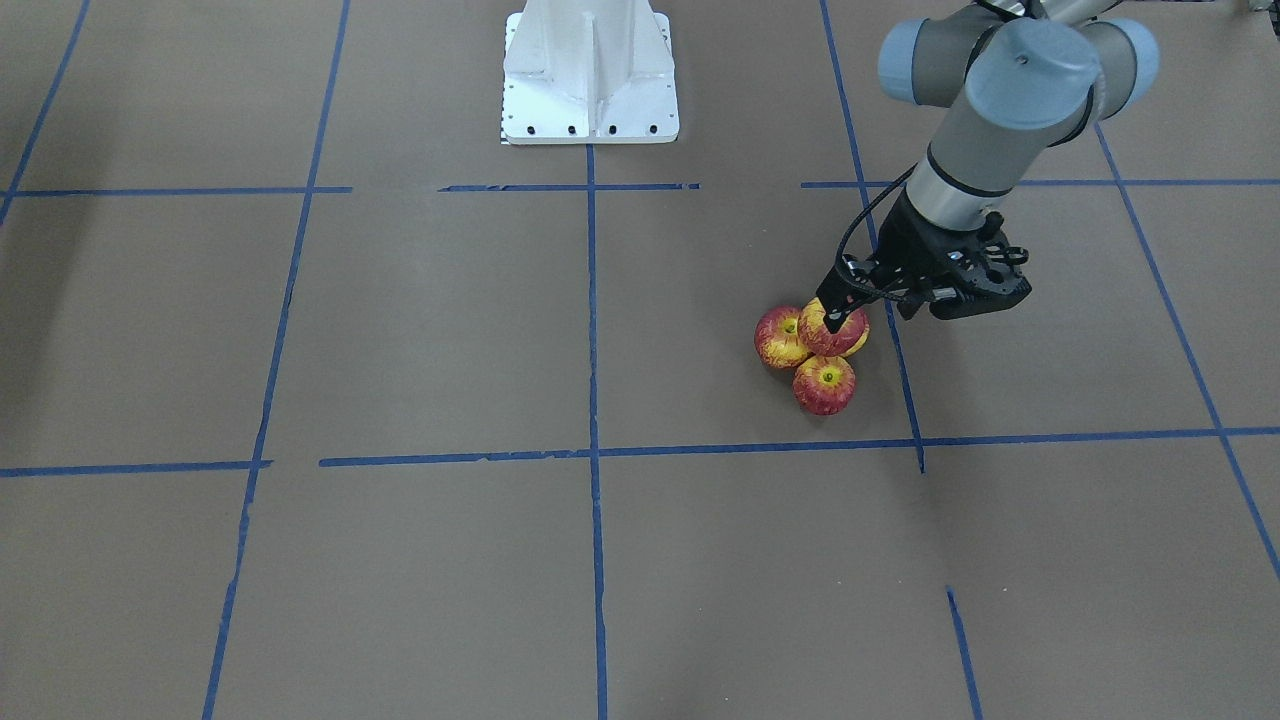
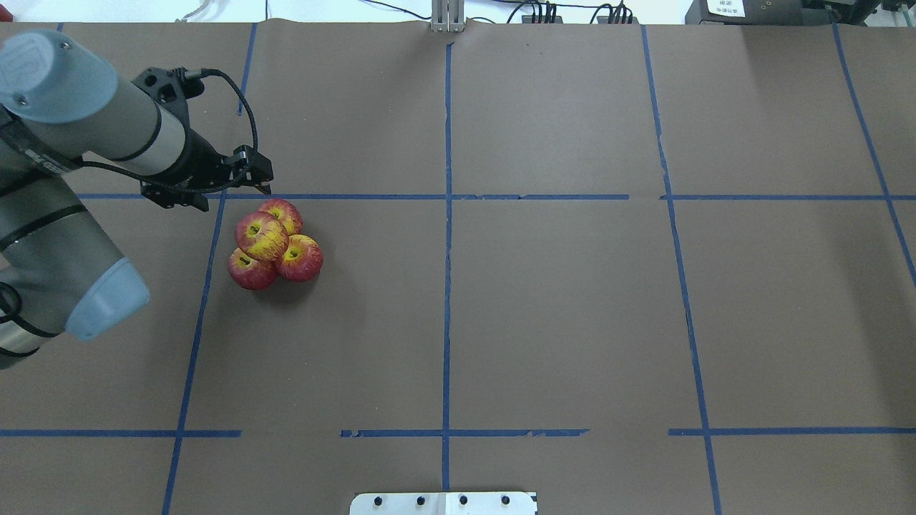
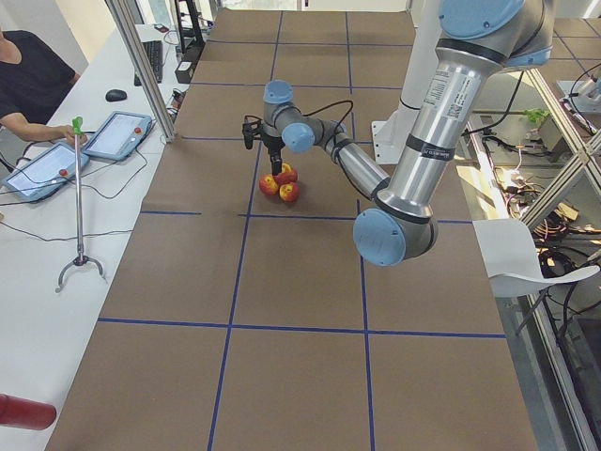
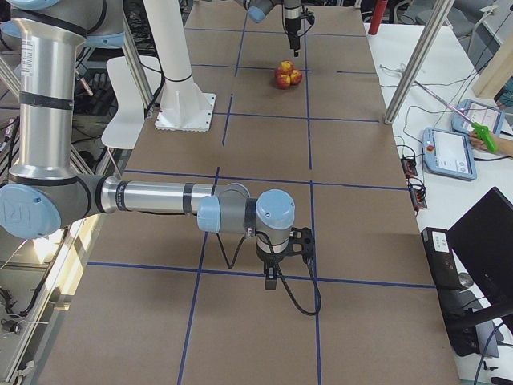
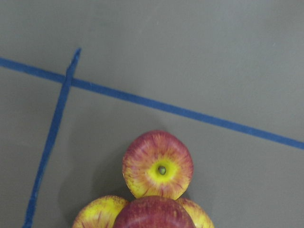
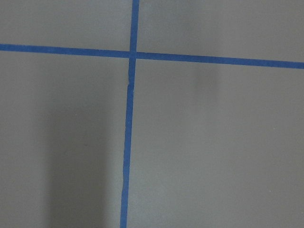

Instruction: Stack apples

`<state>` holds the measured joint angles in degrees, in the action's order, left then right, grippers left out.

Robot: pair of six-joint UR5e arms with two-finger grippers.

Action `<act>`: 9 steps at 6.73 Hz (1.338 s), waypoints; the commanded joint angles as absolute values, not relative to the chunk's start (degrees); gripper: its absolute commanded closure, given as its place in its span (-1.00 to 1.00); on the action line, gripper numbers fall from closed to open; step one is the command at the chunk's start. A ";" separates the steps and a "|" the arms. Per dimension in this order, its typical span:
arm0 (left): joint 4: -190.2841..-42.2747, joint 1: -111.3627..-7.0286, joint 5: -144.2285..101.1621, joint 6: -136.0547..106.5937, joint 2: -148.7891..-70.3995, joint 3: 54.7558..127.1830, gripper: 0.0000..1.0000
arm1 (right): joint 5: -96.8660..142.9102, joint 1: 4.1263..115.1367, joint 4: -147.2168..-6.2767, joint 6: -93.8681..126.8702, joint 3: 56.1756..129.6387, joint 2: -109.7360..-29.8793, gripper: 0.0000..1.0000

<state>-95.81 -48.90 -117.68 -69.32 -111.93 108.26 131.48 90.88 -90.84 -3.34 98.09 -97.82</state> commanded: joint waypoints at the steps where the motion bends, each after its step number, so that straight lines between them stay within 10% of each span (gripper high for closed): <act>1: -91.41 -53.76 -117.77 -62.95 -110.84 112.84 -1.00 | 131.48 90.88 -90.79 -3.34 98.09 -97.82 -1.00; 9: -90.63 -94.12 -129.96 15.64 -84.86 95.98 -1.00 | 131.48 90.88 -90.88 -3.34 98.09 -97.82 -1.00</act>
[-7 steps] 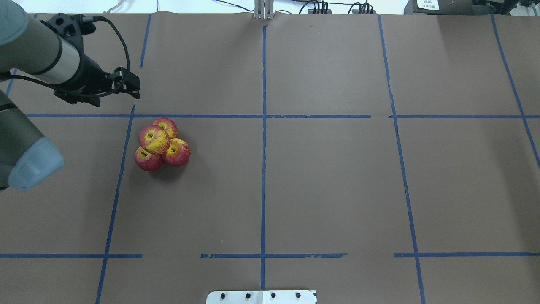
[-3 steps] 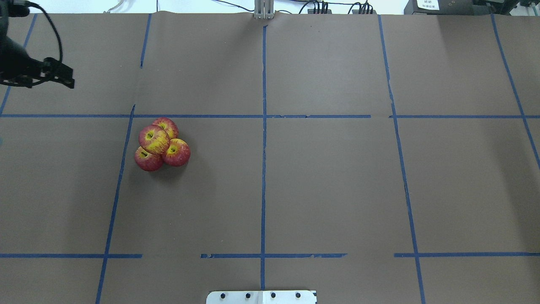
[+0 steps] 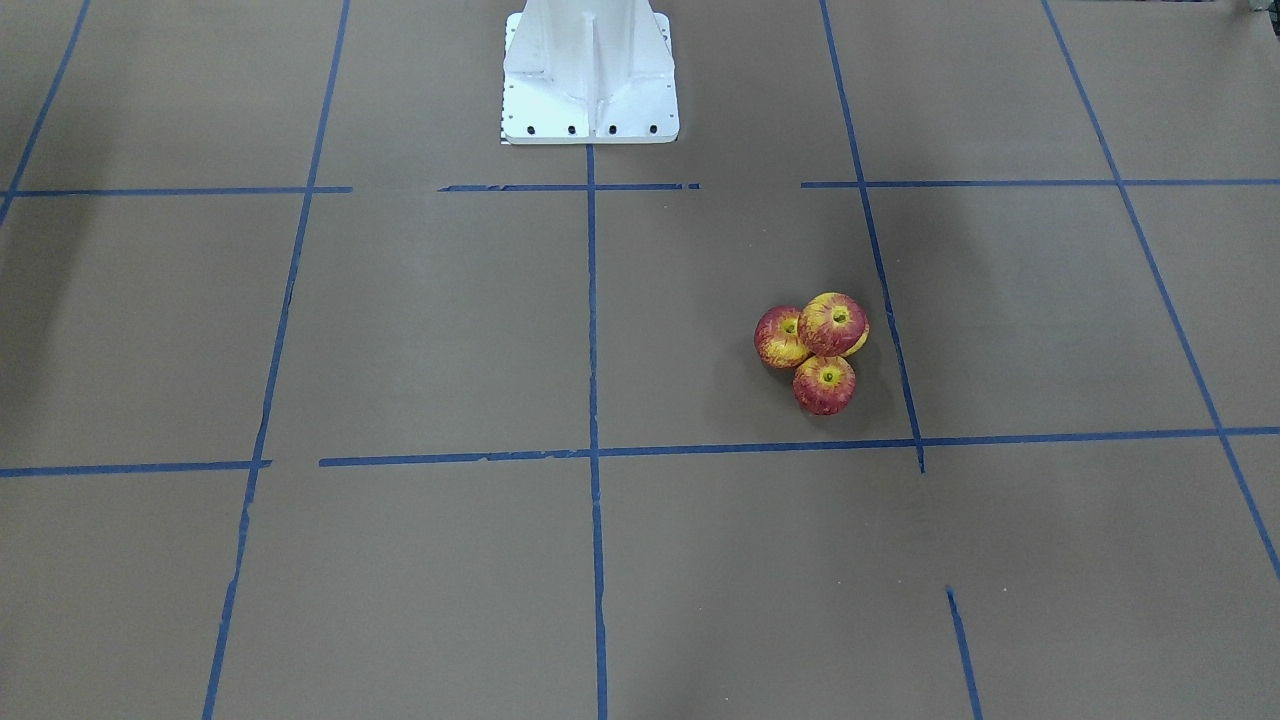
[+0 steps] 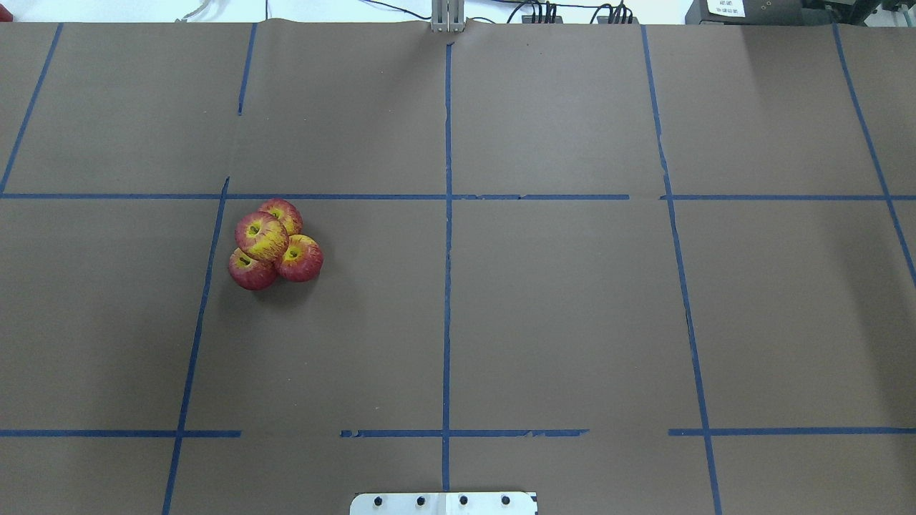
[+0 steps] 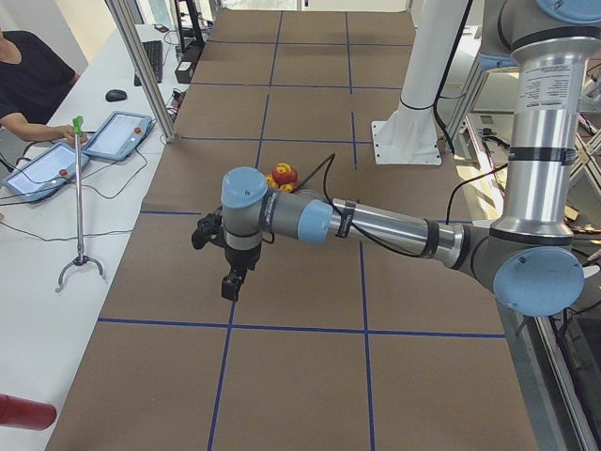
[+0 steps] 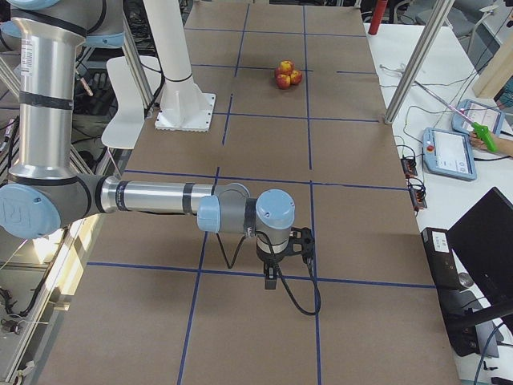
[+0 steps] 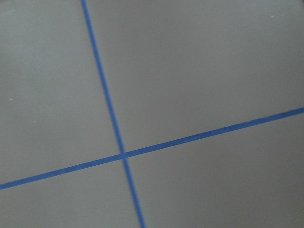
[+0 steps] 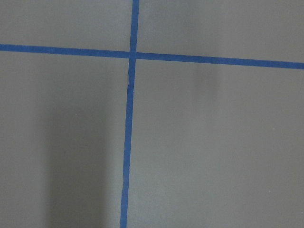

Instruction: Stack apples

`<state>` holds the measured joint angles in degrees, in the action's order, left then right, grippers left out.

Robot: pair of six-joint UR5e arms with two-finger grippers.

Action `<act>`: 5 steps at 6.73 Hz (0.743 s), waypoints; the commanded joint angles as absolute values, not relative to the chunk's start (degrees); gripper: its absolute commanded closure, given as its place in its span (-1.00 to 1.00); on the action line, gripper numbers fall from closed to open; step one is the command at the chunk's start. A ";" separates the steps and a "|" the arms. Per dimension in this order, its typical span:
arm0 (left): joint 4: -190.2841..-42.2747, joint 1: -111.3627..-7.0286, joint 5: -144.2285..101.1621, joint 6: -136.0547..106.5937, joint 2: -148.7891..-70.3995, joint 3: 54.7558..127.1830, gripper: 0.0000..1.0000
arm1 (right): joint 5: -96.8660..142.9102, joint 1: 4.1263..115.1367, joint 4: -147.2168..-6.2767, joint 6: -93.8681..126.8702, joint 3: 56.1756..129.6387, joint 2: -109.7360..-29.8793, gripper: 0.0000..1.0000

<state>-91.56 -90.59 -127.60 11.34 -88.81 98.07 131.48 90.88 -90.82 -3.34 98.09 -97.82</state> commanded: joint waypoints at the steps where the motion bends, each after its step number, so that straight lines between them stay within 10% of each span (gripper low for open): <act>1: -87.31 -94.91 -131.64 15.64 -83.42 96.67 -1.00 | 131.48 90.88 -90.79 -3.34 98.09 -97.82 -1.00; 5: -83.50 -99.28 -131.66 19.86 -84.54 94.67 -1.00 | 131.48 90.88 -90.79 -3.34 98.09 -97.82 -1.00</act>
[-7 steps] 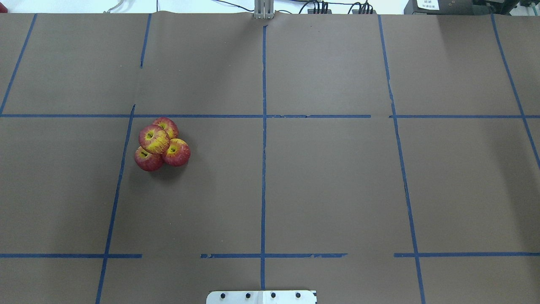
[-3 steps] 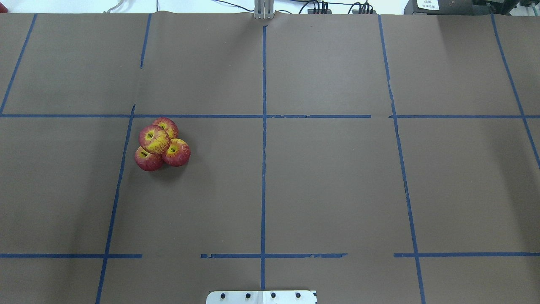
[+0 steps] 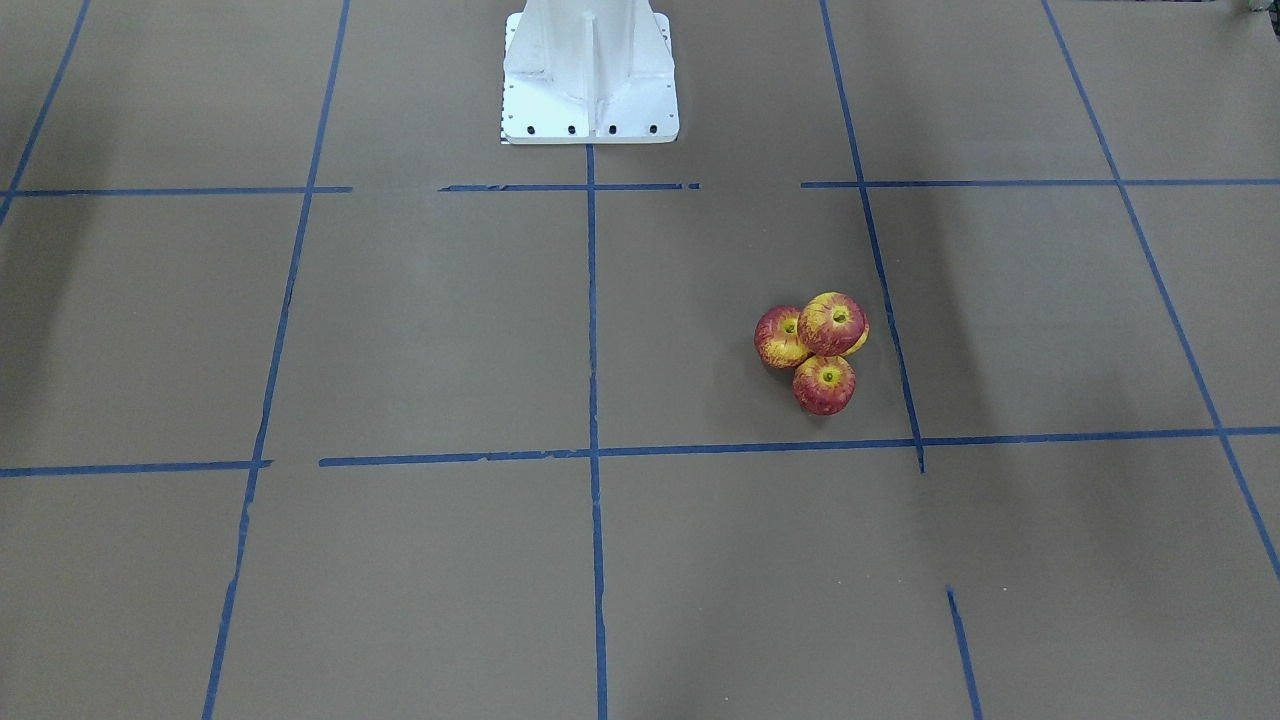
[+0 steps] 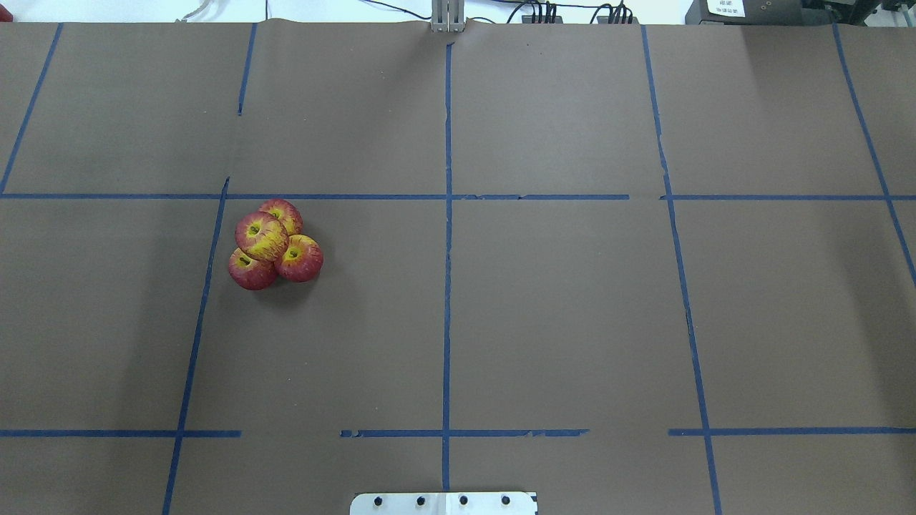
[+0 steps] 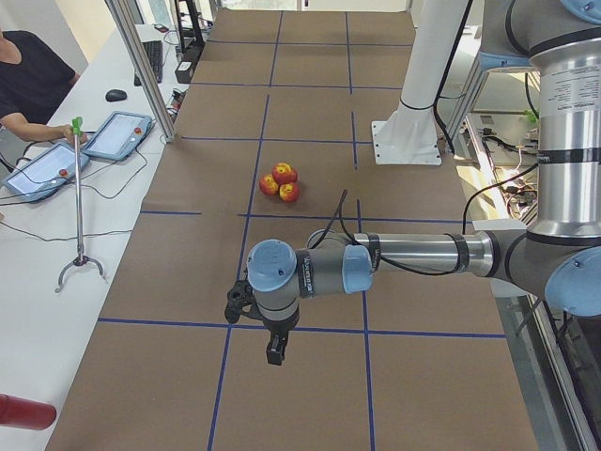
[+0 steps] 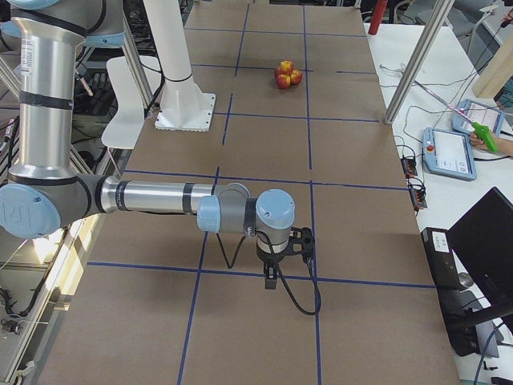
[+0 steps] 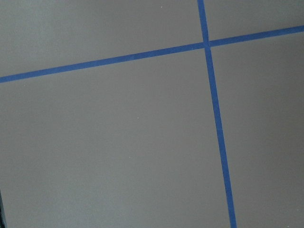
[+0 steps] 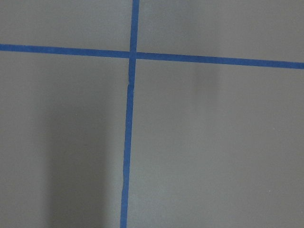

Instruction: Stack apples

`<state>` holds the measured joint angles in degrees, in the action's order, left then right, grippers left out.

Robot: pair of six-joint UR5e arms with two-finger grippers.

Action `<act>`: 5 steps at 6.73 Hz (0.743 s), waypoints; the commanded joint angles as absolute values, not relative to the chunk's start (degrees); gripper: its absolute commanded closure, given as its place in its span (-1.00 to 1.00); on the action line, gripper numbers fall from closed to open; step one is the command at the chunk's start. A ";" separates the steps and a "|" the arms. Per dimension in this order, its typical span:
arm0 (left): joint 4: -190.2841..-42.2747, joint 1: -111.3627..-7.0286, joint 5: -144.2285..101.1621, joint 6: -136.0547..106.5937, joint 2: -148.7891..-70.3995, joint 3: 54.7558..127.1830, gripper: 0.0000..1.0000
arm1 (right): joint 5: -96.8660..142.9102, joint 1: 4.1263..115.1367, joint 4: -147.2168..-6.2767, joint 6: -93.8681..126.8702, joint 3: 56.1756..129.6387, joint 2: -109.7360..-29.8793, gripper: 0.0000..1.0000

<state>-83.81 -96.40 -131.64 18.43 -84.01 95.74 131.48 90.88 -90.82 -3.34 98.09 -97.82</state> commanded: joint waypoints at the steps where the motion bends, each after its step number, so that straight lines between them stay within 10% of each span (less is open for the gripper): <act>1: -83.58 -99.58 -131.83 19.60 -84.55 94.14 -1.00 | 131.48 90.88 -90.79 -3.34 98.09 -97.82 -1.00; 5: -84.55 -99.67 -132.01 19.69 -82.97 92.64 -1.00 | 131.48 90.88 -90.79 -3.34 98.09 -97.82 -1.00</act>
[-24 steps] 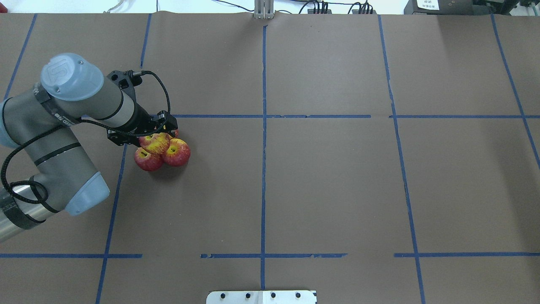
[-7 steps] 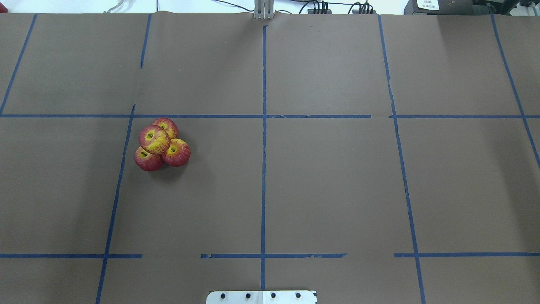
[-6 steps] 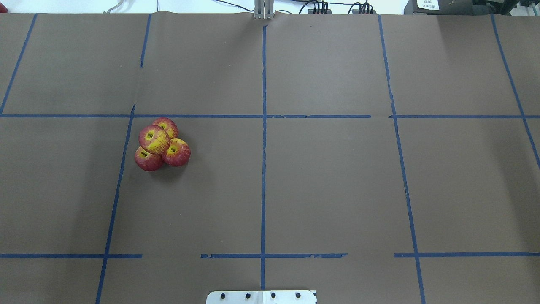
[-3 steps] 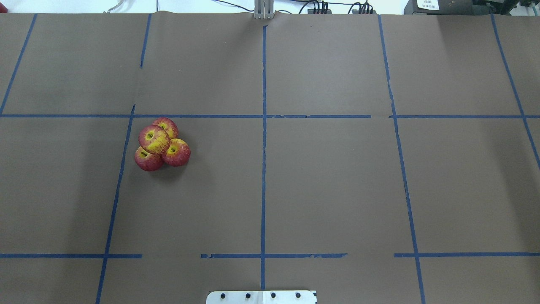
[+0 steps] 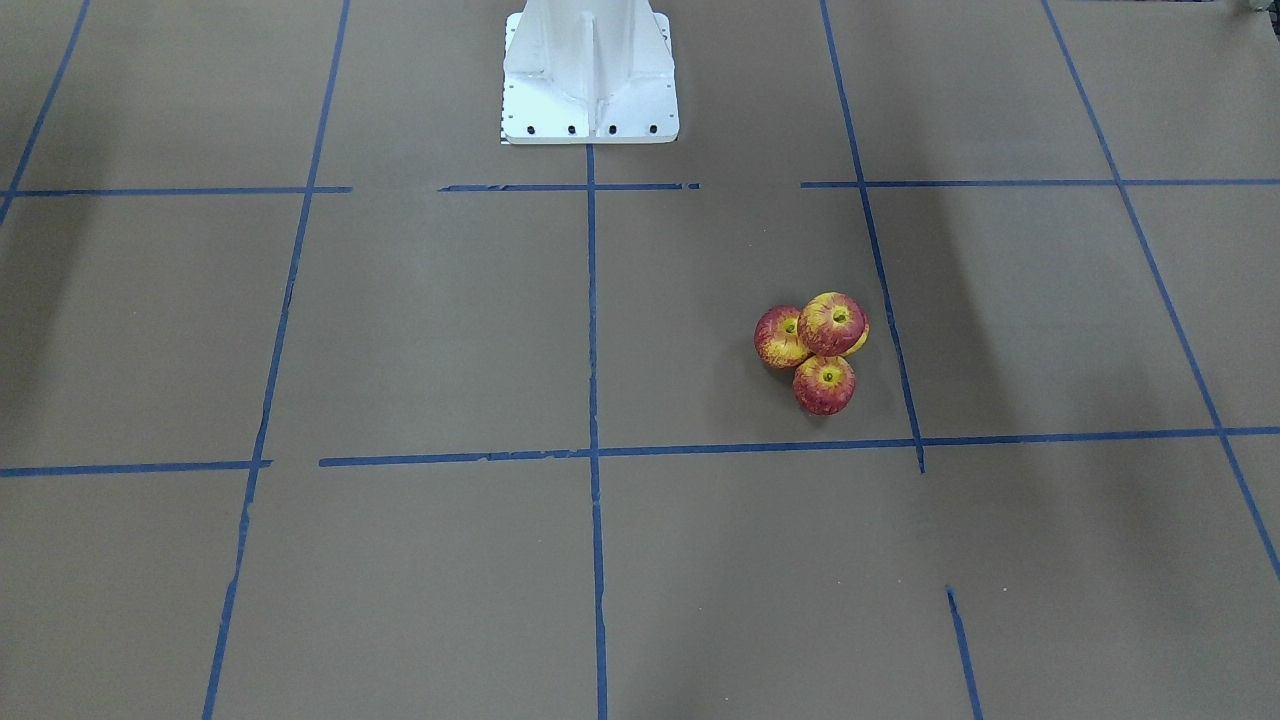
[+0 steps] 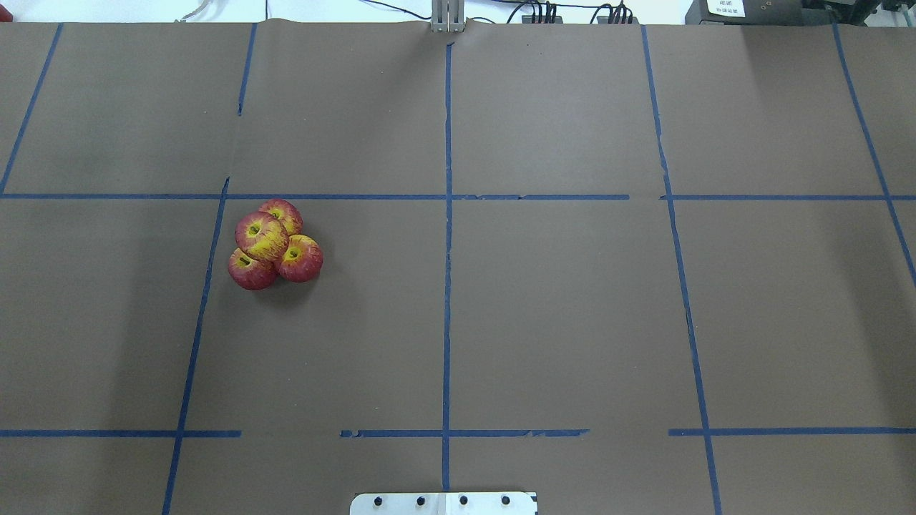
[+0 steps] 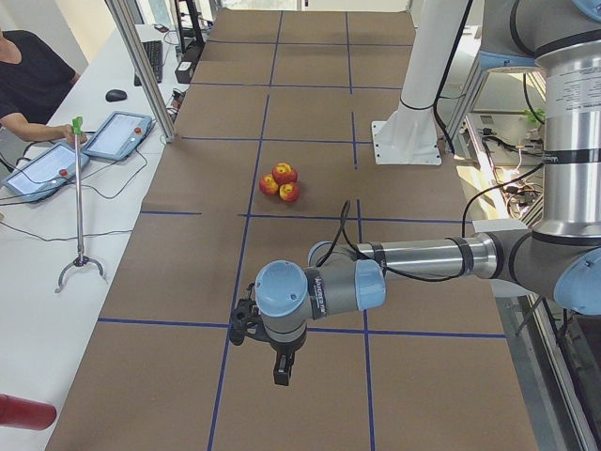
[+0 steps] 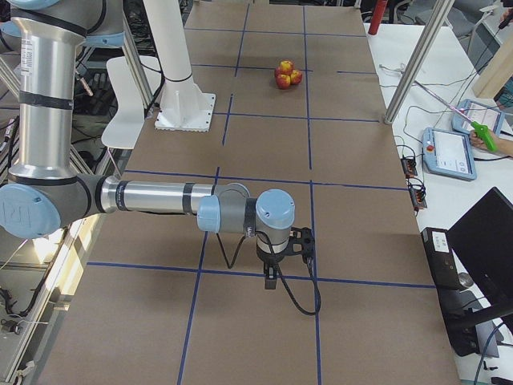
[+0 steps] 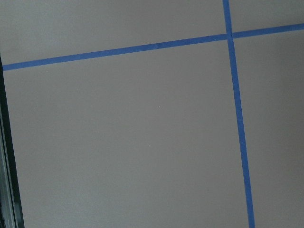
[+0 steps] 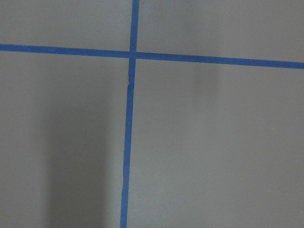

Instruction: Stack apples

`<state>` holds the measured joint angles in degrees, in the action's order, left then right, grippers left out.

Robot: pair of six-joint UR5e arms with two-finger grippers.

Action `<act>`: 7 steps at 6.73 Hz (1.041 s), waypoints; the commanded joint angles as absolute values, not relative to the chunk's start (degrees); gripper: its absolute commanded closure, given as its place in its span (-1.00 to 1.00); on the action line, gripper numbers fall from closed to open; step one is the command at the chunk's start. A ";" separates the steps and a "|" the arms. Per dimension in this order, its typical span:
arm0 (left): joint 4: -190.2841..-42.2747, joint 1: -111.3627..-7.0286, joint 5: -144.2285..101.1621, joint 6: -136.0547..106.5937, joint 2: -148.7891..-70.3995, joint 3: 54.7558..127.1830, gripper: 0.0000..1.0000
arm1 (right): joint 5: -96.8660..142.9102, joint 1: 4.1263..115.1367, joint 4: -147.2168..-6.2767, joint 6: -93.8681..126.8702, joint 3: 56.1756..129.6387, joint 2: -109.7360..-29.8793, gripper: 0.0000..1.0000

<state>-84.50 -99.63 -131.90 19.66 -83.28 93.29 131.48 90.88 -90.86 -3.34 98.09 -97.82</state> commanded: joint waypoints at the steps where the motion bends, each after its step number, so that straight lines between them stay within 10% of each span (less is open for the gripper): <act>1: -84.38 -99.67 -131.75 19.43 -83.32 93.42 -1.00 | 131.48 90.88 -90.88 -3.34 98.09 -97.82 -1.00; 7: -83.41 -99.58 -131.57 19.78 -85.69 93.33 -1.00 | 131.48 90.88 -90.88 -3.34 98.09 -97.82 -1.00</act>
<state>-83.47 -99.59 -131.51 19.74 -85.57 92.90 131.48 90.88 -90.87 -3.34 98.09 -97.82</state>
